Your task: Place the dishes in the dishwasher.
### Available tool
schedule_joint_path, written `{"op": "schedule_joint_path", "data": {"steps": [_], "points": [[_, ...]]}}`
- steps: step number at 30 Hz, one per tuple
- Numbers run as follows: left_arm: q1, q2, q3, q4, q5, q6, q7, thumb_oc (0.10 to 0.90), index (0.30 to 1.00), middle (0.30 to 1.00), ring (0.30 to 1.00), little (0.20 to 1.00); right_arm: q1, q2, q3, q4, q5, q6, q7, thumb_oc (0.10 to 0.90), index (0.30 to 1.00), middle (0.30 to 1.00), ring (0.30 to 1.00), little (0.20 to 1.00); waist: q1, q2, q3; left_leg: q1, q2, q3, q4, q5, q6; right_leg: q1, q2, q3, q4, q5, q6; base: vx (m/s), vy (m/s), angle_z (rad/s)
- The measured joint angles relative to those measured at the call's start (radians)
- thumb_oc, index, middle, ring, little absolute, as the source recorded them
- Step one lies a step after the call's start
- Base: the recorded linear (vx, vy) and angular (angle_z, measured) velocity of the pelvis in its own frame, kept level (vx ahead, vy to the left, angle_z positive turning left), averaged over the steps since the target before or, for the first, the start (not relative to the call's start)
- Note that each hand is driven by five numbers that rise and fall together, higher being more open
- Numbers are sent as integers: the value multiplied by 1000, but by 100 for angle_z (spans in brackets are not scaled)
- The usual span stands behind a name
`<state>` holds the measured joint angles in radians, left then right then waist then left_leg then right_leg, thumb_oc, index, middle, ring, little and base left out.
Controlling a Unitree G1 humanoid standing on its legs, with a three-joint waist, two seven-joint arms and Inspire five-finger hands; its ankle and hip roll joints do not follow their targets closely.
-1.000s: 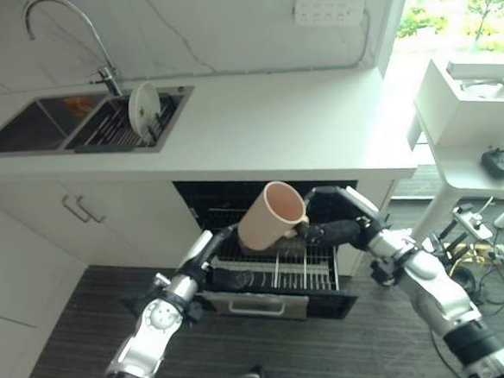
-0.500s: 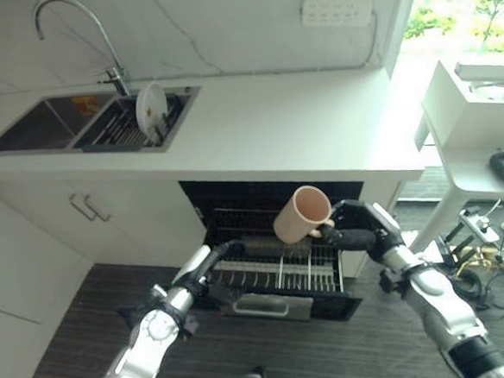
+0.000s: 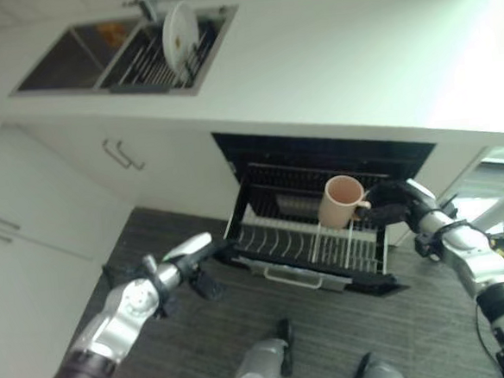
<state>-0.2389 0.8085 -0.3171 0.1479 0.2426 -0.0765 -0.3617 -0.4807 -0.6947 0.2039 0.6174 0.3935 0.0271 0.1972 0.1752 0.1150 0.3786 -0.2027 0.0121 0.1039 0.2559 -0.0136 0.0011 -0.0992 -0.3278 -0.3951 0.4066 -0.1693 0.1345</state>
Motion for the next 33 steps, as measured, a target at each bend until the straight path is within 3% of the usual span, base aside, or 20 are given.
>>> {"op": "schedule_joint_path", "data": {"steps": [5,23,24,25,28,33], "points": [[-99,41,-14,-2,0,-37,9,800,900,900,900,900,-71,-1,18,71,-25,-6,12,400,300,300,300,300,19,3,76,-6,-3,-3,-3,2,2,-5,-1,-1,-3,2,3,-24,-10,1],[-115,42,-19,3,0,-61,83,800,900,900,900,900,-66,32,19,183,-78,-22,-28,400,300,300,300,300,8,-6,115,-7,-1,1,-15,8,3,-17,2,2,-3,2,4,-52,-14,-1],[-114,42,-19,4,0,-62,88,800,900,900,900,900,-63,39,17,183,-78,-22,-29,475,413,413,413,413,0,-10,117,-8,0,1,-15,8,3,-17,2,2,-4,2,4,-69,0,-1],[-115,42,-19,3,1,-61,88,800,900,900,900,900,-56,46,17,181,-78,-23,-29,800,900,900,900,900,-6,-13,119,-8,0,2,-15,8,3,-18,3,2,-5,3,4,-68,2,-3],[-107,40,-37,3,4,-61,71,800,900,900,900,900,-46,67,12,171,-77,-48,-18,800,900,900,900,900,-13,-26,127,-9,6,13,-16,8,3,-27,8,11,-8,7,1,-55,1,-11],[-102,40,-45,8,7,-60,63,800,900,900,900,900,-56,59,23,168,-132,-14,119,800,900,900,900,900,-7,-29,129,-11,8,18,-16,9,3,-29,11,20,-14,15,2,-54,-36,-4]]}}
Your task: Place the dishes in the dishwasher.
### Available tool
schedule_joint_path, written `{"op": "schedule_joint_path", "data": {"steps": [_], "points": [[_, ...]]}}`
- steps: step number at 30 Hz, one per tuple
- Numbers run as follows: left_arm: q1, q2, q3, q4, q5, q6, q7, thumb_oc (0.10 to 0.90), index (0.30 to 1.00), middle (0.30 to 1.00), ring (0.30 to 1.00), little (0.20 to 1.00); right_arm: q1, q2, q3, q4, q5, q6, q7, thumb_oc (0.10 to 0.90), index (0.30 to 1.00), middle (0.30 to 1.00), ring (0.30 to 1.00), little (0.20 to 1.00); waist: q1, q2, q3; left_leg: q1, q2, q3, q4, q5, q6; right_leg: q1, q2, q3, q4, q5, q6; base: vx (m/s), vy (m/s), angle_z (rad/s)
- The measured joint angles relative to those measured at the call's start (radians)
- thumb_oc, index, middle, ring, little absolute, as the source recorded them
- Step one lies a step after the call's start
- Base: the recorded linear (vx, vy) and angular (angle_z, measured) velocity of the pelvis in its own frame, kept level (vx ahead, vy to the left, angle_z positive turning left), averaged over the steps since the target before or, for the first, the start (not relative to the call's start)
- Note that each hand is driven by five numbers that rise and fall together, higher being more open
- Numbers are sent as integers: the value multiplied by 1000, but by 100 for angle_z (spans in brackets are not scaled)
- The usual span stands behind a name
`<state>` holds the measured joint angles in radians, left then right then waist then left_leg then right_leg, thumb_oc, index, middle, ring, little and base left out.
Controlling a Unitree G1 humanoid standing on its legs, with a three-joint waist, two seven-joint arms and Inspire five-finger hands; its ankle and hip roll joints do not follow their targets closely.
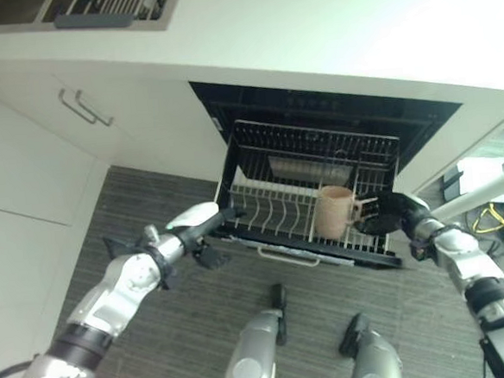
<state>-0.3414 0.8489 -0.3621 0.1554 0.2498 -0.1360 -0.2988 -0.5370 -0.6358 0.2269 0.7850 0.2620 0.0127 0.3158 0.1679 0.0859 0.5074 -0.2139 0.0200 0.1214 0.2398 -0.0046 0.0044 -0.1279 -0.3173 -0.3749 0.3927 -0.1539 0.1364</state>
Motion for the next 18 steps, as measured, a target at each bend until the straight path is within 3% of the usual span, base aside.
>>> {"op": "schedule_joint_path", "data": {"steps": [4,11,15,18], "points": [[-1,2,4,1,0,2,-4,800,900,900,900,900,-11,-53,77,-27,-26,46,120,800,900,900,900,900,2,-7,3,-1,7,-8,0,4,-3,13,9,-21,-11,5,-2,-32,-77,6],[4,47,14,3,2,-2,-25,800,900,900,900,900,-9,-79,81,-88,-75,121,266,800,900,900,900,900,4,-40,10,4,26,-20,0,10,-13,33,27,-32,-31,11,-11,-2,-64,3],[7,52,15,3,4,-3,-34,800,900,900,900,900,4,-93,88,-129,-84,120,264,800,900,900,900,900,3,-61,9,9,33,-19,0,12,-15,41,36,-31,-41,18,-16,1,-42,-2],[11,51,17,15,13,-6,-33,800,900,900,900,900,45,-92,67,-185,-60,117,184,800,900,900,900,900,-2,-69,9,14,34,-12,1,12,-15,41,38,-22,-45,25,-17,-7,-7,-8]]}}
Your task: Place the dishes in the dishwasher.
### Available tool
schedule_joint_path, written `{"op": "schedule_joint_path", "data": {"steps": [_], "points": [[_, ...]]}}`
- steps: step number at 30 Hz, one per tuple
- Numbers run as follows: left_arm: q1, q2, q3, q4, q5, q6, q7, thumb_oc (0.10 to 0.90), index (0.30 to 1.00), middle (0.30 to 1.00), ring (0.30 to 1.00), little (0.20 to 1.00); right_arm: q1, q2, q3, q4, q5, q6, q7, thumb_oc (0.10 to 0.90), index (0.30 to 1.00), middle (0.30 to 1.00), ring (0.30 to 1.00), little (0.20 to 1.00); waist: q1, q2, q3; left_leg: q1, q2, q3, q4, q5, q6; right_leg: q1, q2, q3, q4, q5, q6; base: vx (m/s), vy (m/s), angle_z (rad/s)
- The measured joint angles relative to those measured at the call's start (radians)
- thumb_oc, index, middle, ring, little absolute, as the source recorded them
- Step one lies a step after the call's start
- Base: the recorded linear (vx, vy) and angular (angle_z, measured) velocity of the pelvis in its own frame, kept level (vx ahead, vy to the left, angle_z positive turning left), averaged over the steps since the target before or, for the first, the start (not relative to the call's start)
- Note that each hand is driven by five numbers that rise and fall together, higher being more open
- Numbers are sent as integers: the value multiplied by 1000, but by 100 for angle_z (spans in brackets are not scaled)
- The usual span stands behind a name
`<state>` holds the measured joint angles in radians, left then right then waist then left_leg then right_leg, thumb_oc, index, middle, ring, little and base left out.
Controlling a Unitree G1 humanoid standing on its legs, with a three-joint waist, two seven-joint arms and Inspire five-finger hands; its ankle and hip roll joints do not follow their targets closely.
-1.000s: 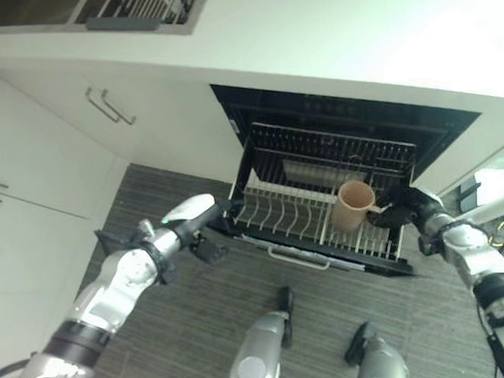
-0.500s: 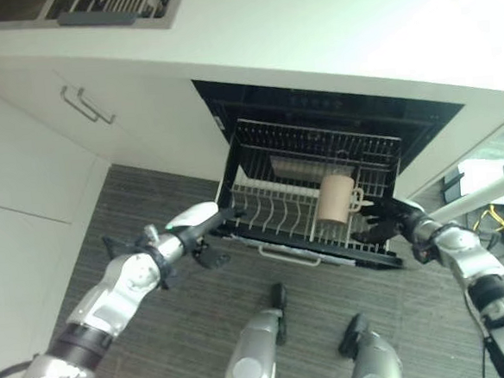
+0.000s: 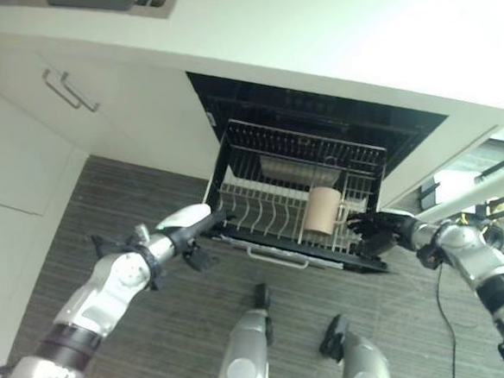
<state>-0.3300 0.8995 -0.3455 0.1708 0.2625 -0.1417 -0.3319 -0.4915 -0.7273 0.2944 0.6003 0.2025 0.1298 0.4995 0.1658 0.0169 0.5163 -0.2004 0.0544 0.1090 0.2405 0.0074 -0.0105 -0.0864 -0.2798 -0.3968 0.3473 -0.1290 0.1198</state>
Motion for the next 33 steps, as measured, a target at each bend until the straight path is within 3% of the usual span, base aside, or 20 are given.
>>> {"op": "schedule_joint_path", "data": {"steps": [2,6,8,9,13,15,18,21,23,28,33], "points": [[12,-1,12,0,22,0,0,800,900,900,900,900,27,12,-35,-20,32,3,-57,800,900,900,900,900,-3,0,0,6,2,10,-1,0,0,3,1,6,-6,6,0,-9,10,-14],[136,-57,114,-1,39,12,37,800,900,900,900,900,201,134,-230,-180,140,13,-260,800,900,900,900,900,-43,-3,-2,55,13,43,-5,-10,0,40,12,36,-33,24,-1,6,28,-20],[151,-62,115,-1,38,12,50,800,900,900,900,900,230,136,-240,-197,159,14,-293,800,900,900,900,900,-66,-5,-13,63,18,48,-4,-20,-3,44,12,41,-32,24,-2,20,7,-16],[185,-102,150,-3,36,12,78,800,900,900,900,900,285,179,-305,-250,185,8,-323,800,900,900,900,900,-68,-3,-20,73,20,56,-3,-24,-3,55,14,46,-33,25,-2,25,-7,-16],[299,-221,211,-4,16,12,195,800,900,900,900,900,435,273,-381,-402,234,-83,-406,800,900,900,900,900,-114,7,-148,86,27,74,6,-53,-10,64,19,64,-50,23,-1,31,-23,-19],[379,-309,285,-16,-12,-21,288,800,900,900,900,900,507,354,-434,-508,271,-163,-422,800,900,900,900,900,-122,23,-182,124,33,87,8,-61,-8,98,28,79,-65,23,-1,7,-17,-22],[445,-326,358,-19,-66,-74,408,800,900,900,900,900,524,358,-465,-523,301,-252,-435,800,900,900,900,900,-135,35,-257,131,38,94,1,-67,-15,97,31,86,-61,12,-2,4,-7,-10],[546,-387,478,-36,-159,-128,504,800,900,900,900,900,590,363,-504,-520,313,-276,-424,800,900,900,900,900,-133,33,-310,132,40,94,-1,-83,-19,92,31,88,-48,-14,-12,-1,11,0],[585,-424,531,-24,-236,-127,546,800,900,900,900,900,617,368,-510,-509,341,-278,-417,800,900,900,900,900,-132,30,-327,131,43,94,0,-85,-21,88,32,88,-39,-22,-15,0,101,0],[585,-460,570,110,-389,-123,583,800,900,900,900,900,621,405,-503,-509,391,-290,-405,800,900,900,900,900,-113,21,-350,108,45,105,42,-94,-15,60,25,100,-22,-19,-6,-10,171,-6],[578,-493,624,174,-532,-95,577,800,900,900,900,900,616,422,-473,-517,391,-326,-398,800,900,900,900,900,-96,2,-370,90,4,108,88,-125,18,59,-9,102,-39,-5,14,-24,260,1]]}}
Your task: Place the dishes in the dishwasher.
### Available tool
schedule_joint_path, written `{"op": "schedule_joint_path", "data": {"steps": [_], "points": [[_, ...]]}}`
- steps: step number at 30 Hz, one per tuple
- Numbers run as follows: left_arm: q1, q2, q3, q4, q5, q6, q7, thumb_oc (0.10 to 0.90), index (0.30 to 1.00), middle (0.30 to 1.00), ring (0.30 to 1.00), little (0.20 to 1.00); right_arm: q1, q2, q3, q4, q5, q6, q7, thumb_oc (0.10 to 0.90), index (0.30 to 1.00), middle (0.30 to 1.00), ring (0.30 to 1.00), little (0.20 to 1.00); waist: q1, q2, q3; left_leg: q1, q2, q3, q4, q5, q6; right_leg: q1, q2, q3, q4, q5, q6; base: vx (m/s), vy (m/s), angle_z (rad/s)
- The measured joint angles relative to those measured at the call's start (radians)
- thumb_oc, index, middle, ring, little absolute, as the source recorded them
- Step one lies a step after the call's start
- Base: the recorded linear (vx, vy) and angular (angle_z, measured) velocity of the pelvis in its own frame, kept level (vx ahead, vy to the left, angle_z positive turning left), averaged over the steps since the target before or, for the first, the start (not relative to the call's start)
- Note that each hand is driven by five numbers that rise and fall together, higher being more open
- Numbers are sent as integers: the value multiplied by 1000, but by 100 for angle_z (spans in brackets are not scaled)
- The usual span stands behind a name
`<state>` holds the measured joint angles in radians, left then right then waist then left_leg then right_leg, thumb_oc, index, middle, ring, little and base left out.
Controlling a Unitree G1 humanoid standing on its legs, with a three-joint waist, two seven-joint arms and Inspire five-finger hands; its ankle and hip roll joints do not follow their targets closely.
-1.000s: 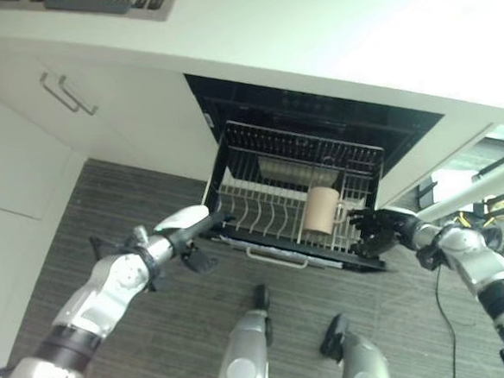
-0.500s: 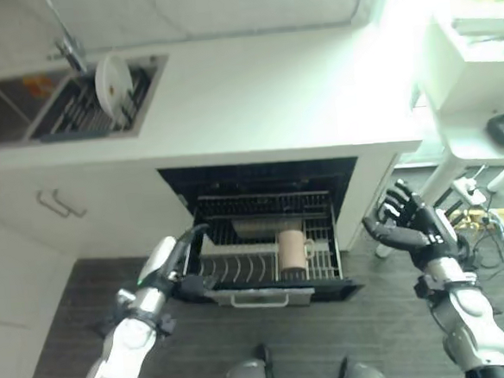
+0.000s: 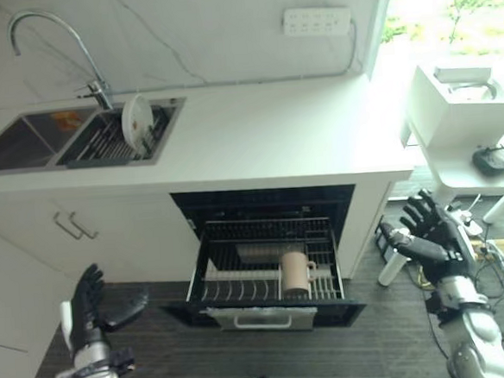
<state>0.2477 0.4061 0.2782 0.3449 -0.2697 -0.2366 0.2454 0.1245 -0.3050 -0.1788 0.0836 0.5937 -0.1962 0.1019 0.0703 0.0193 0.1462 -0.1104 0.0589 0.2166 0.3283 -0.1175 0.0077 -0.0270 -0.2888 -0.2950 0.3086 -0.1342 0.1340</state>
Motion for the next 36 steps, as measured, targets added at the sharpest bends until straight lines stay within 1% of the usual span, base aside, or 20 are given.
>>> {"op": "schedule_joint_path", "data": {"steps": [4,7,9,10,12,16,17,18,19,20,22,23,24,25,26,29,31,34,35,36], "points": [[-10,-1,-4,64,-2,33,-20,800,900,900,900,900,-17,19,25,0,0,-2,-1,800,900,900,900,900,15,2,-15,-28,-42,4,33,-35,44,0,-29,10,-29,56,18,-49,223,-1],[-14,-4,8,190,-41,58,-24,800,900,900,900,900,-38,20,74,1,5,-2,0,800,900,900,900,900,29,10,-20,-35,-45,54,26,-47,75,-22,-45,3,-51,151,-14,-56,152,-33],[31,-42,60,221,-43,62,-30,800,900,900,900,900,-55,16,117,1,19,9,6,800,900,900,900,900,49,11,-22,-44,-20,109,9,-30,113,-37,-27,-105,4,137,-12,-58,91,-69],[32,-73,78,261,-64,63,-38,800,900,900,900,900,-64,2,134,0,21,14,14,800,900,900,900,900,68,29,-26,-45,-2,110,-4,-33,98,-38,19,-130,85,98,8,-4,19,-59],[31,-85,78,302,-85,70,-58,800,900,900,900,900,-68,-11,134,1,34,15,22,800,900,900,900,900,70,22,-25,-48,-12,103,-36,-9,95,-27,94,-91,155,11,42,-5,-7,-12],[37,-82,13,350,-119,86,-105,800,900,900,900,900,-115,-72,135,12,80,17,42,800,900,900,900,900,71,6,-20,-54,-51,143,-102,54,63,-15,251,-102,106,-104,-100,24,-125,-10],[18,-78,-30,380,-119,87,-118,800,900,900,900,900,-116,-105,117,10,109,15,59,800,900,900,900,900,57,-4,-13,-78,-86,138,-102,64,47,-19,282,-37,75,-153,-145,43,-157,24],[-4,-88,-50,396,-119,89,-134,800,900,900,900,900,-117,-127,99,14,118,16,59,800,900,900,900,900,41,11,2,-88,-94,129,-106,76,26,-33,291,-21,75,-154,-201,70,-120,38],[-18,-99,-45,403,-115,81,-155,800,900,900,900,900,-118,-121,90,35,127,16,61,800,900,900,900,900,36,-22,22,-112,-107,132,-34,24,23,-56,248,-31,68,-125,-246,38,-88,9],[-17,-98,-47,404,-113,81,-167,800,900,900,900,900,-108,-109,89,42,136,19,64,800,900,900,900,900,39,-45,31,-140,-88,122,120,-27,32,-65,225,-29,57,-112,-250,12,-34,-14],[13,-98,-68,388,-107,84,-186,800,900,900,900,900,-74,-105,89,26,139,20,80,800,900,900,900,900,37,-66,41,-89,-42,103,132,-63,-2,-70,203,-46,38,-89,-220,-11,10,-2],[23,-104,-102,379,-105,85,-207,800,900,900,900,900,-69,-126,78,8,147,18,79,800,900,900,900,900,9,-22,54,-5,1,60,-25,-53,-39,-84,217,-72,74,-92,-193,6,137,30],[6,-111,-130,383,-103,94,-218,800,900,900,900,900,-73,-116,66,10,157,15,73,800,900,900,900,900,6,-23,77,12,-39,54,-71,-14,-16,-99,187,-65,102,-98,-177,22,212,28],[-7,-113,-153,377,-96,95,-233,800,900,900,900,900,-81,-109,68,12,156,14,77,800,900,900,900,900,11,-20,86,8,-43,58,-53,2,-43,-99,172,-43,91,-92,-196,37,290,4],[-30,-108,-184,383,-76,101,-245,800,900,900,900,900,-98,-86,69,14,154,13,74,800,900,900,900,900,11,-21,104,-50,-15,43,32,-6,-53,-93,158,-37,71,-78,-200,40,243,-10],[-50,-113,-248,384,-67,109,-287,800,900,900,900,900,-105,-102,89,8,144,11,81,800,900,900,900,900,10,4,106,-96,103,-58,20,5,-73,-79,150,-21,52,-63,-188,35,223,-7],[-58,-115,-265,392,-58,109,-304,800,900,900,900,900,-104,-115,84,6,143,6,81,800,900,900,900,900,-6,12,103,-92,163,-72,2,27,-84,-69,133,-17,59,-68,-176,27,272,-7],[-103,-118,-338,407,-3,128,-346,800,900,900,900,900,-104,-153,51,-1,145,-27,71,800,900,900,900,900,-44,55,83,-58,225,-64,-31,83,-87,-65,66,0,88,-49,-75,37,613,-1],[-108,-119,-376,406,14,129,-363,800,900,900,900,900,-103,-152,45,-8,145,-36,60,800,900,900,900,900,-46,63,81,-39,219,-71,-47,102,-84,-62,44,19,94,-40,-36,30,387,-15],[-111,-122,-401,390,21,128,-384,800,900,900,900,900,-101,-165,45,-18,145,-39,57,800,900,900,900,900,-58,69,79,0,192,-78,-90,89,-159,-59,18,27,102,-41,-1,24,576,5]]}}
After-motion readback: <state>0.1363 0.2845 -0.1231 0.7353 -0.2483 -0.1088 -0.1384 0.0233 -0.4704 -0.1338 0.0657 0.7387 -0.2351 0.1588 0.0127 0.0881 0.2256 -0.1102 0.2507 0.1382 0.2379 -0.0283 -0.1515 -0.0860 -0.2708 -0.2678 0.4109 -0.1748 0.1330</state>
